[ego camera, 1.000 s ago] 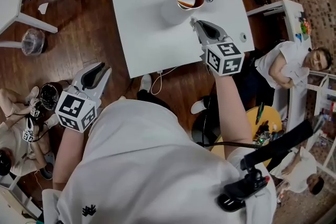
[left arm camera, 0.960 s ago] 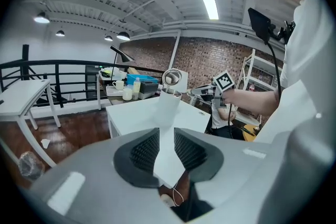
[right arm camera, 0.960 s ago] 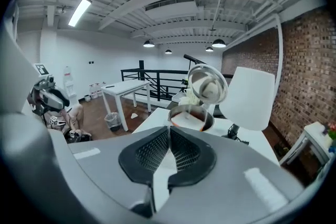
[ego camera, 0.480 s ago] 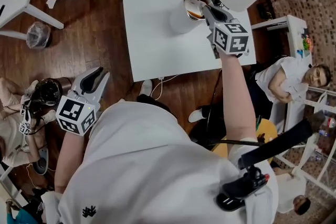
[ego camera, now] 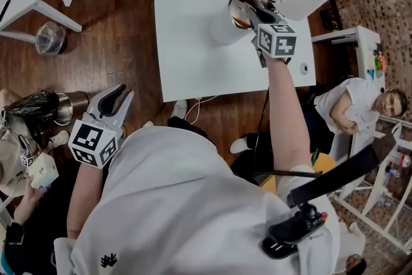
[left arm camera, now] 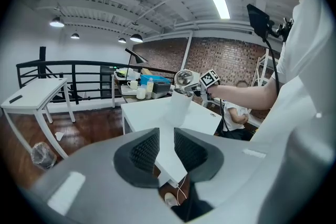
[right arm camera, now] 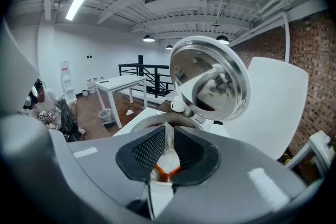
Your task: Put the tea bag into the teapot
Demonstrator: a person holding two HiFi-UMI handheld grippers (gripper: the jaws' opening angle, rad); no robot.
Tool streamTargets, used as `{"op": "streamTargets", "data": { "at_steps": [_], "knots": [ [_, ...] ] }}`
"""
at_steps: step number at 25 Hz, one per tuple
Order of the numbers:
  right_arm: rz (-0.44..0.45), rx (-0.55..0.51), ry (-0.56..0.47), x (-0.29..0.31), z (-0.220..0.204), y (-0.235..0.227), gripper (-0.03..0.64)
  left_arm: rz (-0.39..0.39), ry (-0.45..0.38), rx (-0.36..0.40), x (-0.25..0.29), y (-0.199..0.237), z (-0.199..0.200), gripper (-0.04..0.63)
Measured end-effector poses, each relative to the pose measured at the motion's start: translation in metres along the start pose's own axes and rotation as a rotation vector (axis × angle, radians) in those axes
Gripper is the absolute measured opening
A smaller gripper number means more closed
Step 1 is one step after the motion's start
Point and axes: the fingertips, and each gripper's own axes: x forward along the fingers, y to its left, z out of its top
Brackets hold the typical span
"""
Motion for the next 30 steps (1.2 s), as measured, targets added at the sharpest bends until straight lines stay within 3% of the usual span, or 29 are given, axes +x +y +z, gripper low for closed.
{"op": "streamTargets", "data": {
  "at_steps": [18, 26, 30],
  "knots": [
    [-0.006, 0.013, -0.045, -0.005, 0.002, -0.014, 0.071, -0.03, 0.012, 0.028, 0.025, -0.007, 0.01, 0.061],
    [-0.029, 0.015, -0.085, -0.036, 0.011, 0.003, 0.066, -0.089, 0.007, 0.05, 0.028, -0.008, 0.013, 0.061],
    [-0.038, 0.036, -0.12, -0.076, 0.007, 0.034, 0.066, -0.13, 0.001, 0.063, 0.019, -0.009, 0.009, 0.061]
  ]
}}
